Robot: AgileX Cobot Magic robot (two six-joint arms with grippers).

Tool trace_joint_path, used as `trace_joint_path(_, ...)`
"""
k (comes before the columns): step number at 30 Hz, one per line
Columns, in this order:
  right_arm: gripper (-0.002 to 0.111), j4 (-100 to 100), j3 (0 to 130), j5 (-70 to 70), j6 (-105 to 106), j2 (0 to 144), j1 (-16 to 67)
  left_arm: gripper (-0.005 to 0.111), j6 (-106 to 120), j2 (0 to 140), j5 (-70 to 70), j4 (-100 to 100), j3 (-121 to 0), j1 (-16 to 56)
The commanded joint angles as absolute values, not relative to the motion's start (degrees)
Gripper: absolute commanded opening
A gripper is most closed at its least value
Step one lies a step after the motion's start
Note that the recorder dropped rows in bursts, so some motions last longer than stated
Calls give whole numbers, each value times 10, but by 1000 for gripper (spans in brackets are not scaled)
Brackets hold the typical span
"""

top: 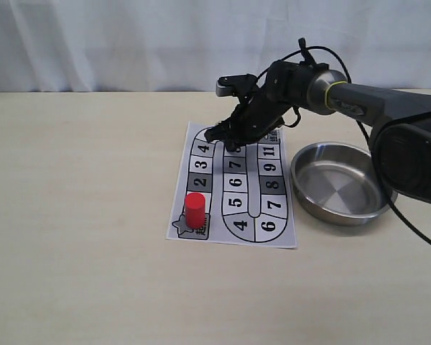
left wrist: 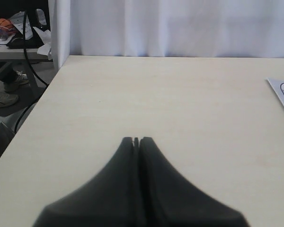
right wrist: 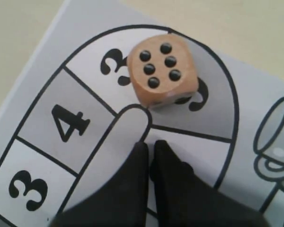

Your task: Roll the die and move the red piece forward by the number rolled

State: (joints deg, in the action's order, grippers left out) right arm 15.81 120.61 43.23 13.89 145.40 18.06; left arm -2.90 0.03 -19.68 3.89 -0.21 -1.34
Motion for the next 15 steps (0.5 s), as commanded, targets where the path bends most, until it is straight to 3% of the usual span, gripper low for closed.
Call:
trace_joint_path(1, 4, 156, 1210, 461, 141, 1432, 181, 0, -33, 0, -189, 39, 0, -14)
trace_joint_path(10, 4, 155, 1199, 598, 174, 1380, 187, 0, -33, 0, -189, 39, 0, -14)
trace_joint_path(15, 4, 145, 1127, 591, 184, 1327, 209, 0, -33, 0, -189, 39, 0, -14)
